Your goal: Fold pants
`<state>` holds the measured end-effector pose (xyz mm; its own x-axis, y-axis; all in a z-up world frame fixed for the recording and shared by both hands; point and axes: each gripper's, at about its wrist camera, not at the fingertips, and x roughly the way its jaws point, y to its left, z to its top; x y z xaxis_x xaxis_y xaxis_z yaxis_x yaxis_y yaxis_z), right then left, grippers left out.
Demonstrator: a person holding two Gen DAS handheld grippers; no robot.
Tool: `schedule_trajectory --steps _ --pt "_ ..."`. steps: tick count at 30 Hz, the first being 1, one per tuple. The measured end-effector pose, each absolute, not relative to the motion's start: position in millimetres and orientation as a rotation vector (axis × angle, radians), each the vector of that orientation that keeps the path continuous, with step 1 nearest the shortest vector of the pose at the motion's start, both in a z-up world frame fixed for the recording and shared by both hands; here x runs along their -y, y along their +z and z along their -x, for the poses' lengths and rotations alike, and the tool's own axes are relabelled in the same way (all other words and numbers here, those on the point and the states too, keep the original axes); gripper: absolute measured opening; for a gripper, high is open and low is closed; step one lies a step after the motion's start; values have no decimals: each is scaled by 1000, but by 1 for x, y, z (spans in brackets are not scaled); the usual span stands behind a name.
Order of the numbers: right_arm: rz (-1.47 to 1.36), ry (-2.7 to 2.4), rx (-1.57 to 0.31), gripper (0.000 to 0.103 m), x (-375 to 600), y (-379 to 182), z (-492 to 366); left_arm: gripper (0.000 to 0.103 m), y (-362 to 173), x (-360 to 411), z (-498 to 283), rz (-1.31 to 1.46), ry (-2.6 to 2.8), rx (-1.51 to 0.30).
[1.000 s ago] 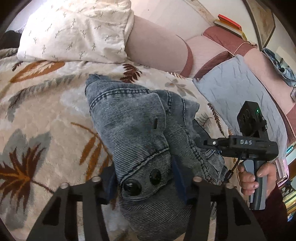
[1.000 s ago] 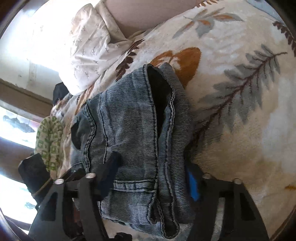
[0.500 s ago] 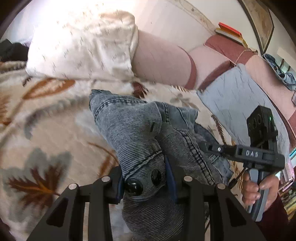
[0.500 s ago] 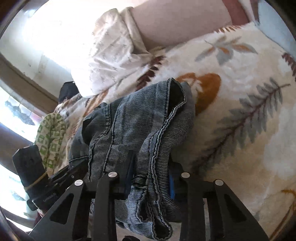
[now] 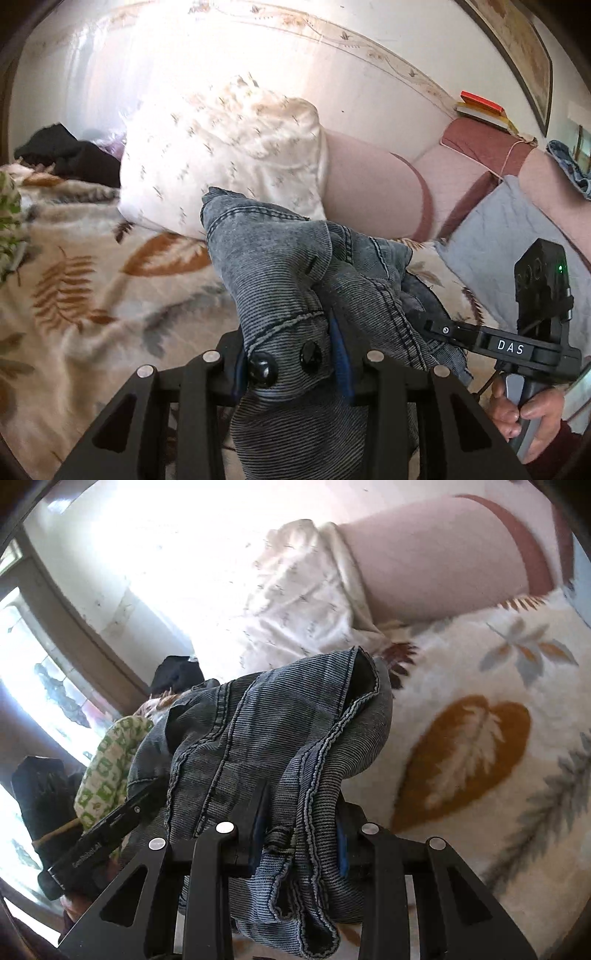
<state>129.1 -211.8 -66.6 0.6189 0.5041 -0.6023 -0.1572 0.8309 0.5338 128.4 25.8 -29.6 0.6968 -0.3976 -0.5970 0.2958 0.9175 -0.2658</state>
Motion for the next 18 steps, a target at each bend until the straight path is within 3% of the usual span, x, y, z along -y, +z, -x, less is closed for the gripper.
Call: schedule_trajectory --steps 18 --pt "-351 369 -868 28 179 -96 -162 40 -71 -36 -150 109 -291 -789"
